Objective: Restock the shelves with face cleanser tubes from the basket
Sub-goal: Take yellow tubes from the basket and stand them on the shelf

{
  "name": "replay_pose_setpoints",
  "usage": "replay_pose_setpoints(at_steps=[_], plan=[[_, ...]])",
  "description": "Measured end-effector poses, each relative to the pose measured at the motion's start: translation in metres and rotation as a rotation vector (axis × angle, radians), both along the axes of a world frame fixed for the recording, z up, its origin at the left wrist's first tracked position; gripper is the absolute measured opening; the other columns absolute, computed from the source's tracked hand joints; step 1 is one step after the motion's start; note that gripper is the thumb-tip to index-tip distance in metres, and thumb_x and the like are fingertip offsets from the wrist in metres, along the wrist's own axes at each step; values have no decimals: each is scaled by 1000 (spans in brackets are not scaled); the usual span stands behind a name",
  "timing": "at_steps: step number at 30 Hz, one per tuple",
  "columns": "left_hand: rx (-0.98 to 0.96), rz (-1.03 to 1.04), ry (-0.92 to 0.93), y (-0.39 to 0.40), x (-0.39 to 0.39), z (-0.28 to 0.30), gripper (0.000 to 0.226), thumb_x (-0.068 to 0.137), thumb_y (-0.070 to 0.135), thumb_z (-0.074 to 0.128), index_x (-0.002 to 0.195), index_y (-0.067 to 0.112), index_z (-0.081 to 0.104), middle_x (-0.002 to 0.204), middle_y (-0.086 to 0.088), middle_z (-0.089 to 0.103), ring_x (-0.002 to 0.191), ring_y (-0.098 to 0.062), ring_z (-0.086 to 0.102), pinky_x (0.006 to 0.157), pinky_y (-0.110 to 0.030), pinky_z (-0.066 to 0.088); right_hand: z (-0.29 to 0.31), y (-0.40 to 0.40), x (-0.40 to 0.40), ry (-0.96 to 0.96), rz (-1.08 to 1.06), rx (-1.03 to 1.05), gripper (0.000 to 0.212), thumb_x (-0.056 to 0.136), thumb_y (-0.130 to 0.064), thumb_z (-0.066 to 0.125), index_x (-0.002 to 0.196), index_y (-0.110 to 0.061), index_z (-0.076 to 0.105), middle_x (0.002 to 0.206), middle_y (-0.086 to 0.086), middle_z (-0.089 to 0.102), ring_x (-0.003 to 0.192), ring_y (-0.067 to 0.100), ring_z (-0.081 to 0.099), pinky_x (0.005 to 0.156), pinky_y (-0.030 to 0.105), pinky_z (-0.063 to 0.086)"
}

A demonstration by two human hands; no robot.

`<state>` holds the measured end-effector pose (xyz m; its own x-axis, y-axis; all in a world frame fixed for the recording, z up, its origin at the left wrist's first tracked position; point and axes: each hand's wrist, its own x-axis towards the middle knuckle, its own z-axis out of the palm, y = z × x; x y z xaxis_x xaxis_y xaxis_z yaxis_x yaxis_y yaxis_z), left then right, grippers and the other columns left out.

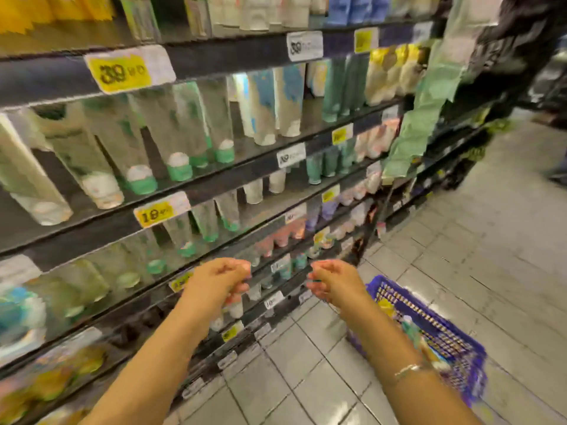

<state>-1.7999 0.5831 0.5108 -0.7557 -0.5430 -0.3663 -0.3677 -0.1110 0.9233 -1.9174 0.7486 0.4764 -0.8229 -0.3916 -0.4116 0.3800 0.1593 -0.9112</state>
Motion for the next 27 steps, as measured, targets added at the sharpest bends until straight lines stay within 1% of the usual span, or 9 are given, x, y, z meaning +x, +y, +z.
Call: replay_pose_setpoints(at_steps=[2, 4, 7, 10, 12, 16, 19, 24, 27], plan=[[61, -68, -52, 36, -25, -21, 5, 88, 18, 61, 87, 15, 65, 72, 4, 68, 60, -8, 60, 50, -18, 45, -27, 48, -16, -75, -76, 20, 17, 93, -6, 49, 78, -12, 53, 67, 6, 57, 52, 11, 54, 42, 15, 39], [106, -112, -89, 70, -50, -42, 5, 88, 16, 61, 88, 17, 65, 65, 10, 69, 58, -2, 63, 48, -13, 48, -52, 96, -31, -133, -128, 52, 14, 94, -8, 48, 82, -12, 54, 70, 6, 56, 59, 15, 53, 53, 20, 40], [154, -147, -140, 115, -89, -71, 6, 88, 13, 61, 90, 16, 66, 74, 2, 68, 57, -3, 62, 45, -13, 46, -82, 160, -51, -199, -188, 100, 21, 92, -4, 47, 75, -15, 53, 69, 9, 51, 57, 16, 46, 54, 20, 31], [216, -170, -197, 153, -127, -97, 9, 88, 13, 61, 82, 19, 65, 73, 2, 69, 57, -6, 63, 57, -20, 47, -106, 209, -71, -266, -301, 147, 23, 92, -4, 46, 74, -17, 51, 67, 7, 49, 56, 16, 47, 53, 19, 32], [238, -219, -234, 174, -148, -112, 4, 84, 15, 65, 83, 18, 66, 72, 6, 71, 58, -4, 65, 57, -20, 47, -122, 234, -86, -326, -373, 150, 19, 91, -3, 47, 80, -17, 52, 69, 7, 51, 56, 16, 48, 54, 20, 34], [268, -336, -328, 201, -198, -142, 8, 81, 16, 67, 89, 18, 70, 87, 0, 71, 74, -10, 68, 64, -23, 48, -154, 270, -119, -467, -498, 187, 8, 91, -9, 50, 92, -12, 57, 74, 7, 59, 62, 18, 54, 60, 26, 44], [301, -423, -392, 217, -241, -172, 6, 84, 17, 65, 87, 20, 69, 86, 2, 71, 74, -9, 68, 65, -23, 47, -180, 286, -145, -539, -568, 222, 10, 92, -9, 50, 86, -14, 56, 74, 6, 60, 63, 17, 56, 59, 26, 44], [308, -537, -509, 231, -314, -233, 11, 85, 14, 62, 96, 14, 66, 86, 0, 70, 79, -14, 66, 68, -25, 47, -228, 297, -190, -650, -665, 266, 10, 92, -10, 51, 85, -15, 56, 73, 6, 60, 62, 16, 55, 57, 24, 42], [291, -536, -567, 238, -353, -271, 7, 86, 8, 61, 88, 14, 64, 79, -1, 67, 74, -15, 62, 68, -26, 45, -262, 298, -215, -680, -690, 307, 7, 91, -10, 50, 89, -12, 57, 75, 7, 61, 63, 17, 56, 56, 23, 42]])
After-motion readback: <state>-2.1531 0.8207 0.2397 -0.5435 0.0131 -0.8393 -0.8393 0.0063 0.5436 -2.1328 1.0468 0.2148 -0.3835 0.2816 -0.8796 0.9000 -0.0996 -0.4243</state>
